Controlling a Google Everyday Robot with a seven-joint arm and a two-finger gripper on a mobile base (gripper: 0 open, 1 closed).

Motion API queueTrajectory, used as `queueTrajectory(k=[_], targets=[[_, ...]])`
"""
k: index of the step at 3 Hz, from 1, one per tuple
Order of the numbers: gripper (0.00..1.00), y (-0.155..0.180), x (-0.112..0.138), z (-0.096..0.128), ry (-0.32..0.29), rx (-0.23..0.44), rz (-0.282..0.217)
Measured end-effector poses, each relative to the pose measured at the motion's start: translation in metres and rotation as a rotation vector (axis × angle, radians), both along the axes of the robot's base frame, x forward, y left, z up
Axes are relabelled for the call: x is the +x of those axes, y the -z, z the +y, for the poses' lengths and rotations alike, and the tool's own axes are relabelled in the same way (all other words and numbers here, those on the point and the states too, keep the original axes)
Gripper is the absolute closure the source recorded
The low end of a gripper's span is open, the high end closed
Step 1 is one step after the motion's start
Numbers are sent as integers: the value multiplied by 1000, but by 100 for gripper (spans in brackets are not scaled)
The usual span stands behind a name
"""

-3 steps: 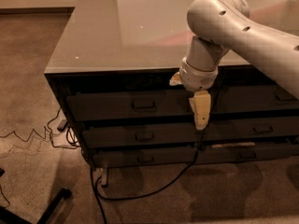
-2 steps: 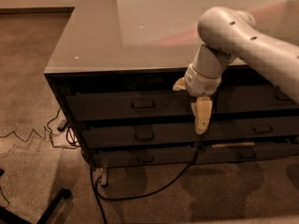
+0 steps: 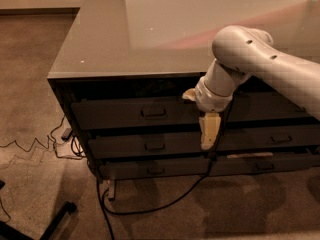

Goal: Open top drawer

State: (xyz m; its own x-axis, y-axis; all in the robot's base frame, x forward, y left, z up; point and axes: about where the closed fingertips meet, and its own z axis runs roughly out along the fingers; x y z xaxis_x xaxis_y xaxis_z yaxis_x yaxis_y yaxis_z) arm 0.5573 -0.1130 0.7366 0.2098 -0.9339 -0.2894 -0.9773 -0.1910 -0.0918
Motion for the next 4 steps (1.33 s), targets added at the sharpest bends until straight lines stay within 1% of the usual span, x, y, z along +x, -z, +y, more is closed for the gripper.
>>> queueTrajectory(k=[1, 2, 3, 4], targets=[[0, 1, 5, 15, -9, -52, -106], [0, 1, 5, 15, -9, -52, -106], [0, 26, 20, 12, 16, -35, -62], [0, 54, 43, 5, 94, -9, -37]])
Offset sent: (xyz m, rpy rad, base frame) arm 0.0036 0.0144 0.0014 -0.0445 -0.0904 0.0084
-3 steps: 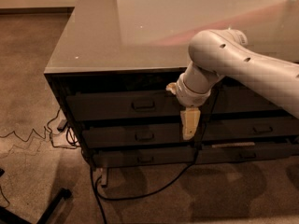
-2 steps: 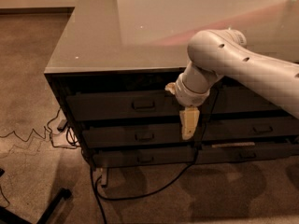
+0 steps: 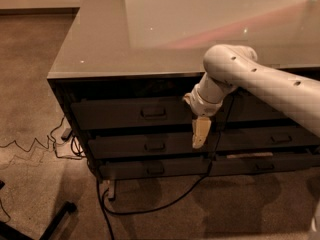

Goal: Open top drawer

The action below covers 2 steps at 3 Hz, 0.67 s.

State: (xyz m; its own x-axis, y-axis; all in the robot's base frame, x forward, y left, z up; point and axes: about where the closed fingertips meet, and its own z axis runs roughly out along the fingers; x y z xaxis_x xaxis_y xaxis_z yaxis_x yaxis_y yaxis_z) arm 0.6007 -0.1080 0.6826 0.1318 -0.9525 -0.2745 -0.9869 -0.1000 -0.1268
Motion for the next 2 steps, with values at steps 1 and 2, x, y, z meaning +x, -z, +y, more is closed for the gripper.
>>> queueTrajectory(k=[1, 2], targets=[[0, 16, 22, -4, 70, 12, -16], [0, 23, 37, -6, 129, 1, -61]])
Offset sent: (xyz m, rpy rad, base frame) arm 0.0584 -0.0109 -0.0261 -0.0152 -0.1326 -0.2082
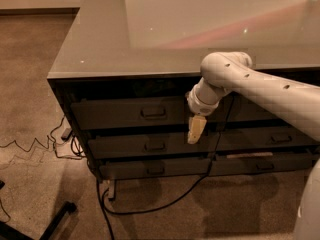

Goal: Open top drawer

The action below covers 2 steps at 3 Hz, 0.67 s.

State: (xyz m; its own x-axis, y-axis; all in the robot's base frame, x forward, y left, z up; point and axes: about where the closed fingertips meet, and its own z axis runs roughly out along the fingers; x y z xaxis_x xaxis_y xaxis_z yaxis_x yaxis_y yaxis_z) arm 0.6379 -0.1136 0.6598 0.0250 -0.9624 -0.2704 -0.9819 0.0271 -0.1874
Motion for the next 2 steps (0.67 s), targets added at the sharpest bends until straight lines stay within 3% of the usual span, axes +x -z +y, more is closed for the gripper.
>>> queueTrajectory(k=[2], targets=[[0, 7, 16, 0, 38, -36, -52]])
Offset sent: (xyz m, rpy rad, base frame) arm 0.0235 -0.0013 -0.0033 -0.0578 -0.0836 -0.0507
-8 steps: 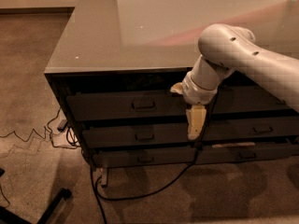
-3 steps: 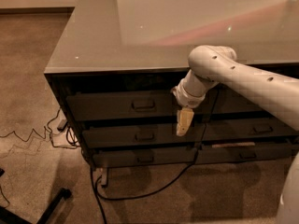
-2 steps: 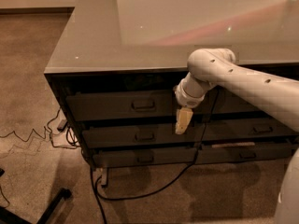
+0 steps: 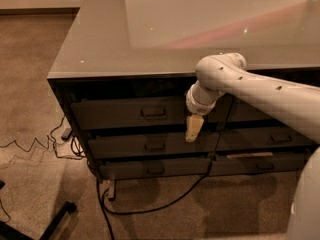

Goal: Open top drawer

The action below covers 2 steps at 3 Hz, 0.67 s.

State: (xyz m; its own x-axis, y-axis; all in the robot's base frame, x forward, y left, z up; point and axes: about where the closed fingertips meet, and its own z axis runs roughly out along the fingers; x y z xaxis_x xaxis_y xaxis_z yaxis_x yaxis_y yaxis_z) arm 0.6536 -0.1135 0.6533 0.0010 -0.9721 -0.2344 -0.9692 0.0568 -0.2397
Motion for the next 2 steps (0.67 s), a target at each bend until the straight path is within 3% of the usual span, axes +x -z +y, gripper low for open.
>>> queueTrajectory(k=[2], targets=[[0, 9, 10, 2, -12, -28, 1]])
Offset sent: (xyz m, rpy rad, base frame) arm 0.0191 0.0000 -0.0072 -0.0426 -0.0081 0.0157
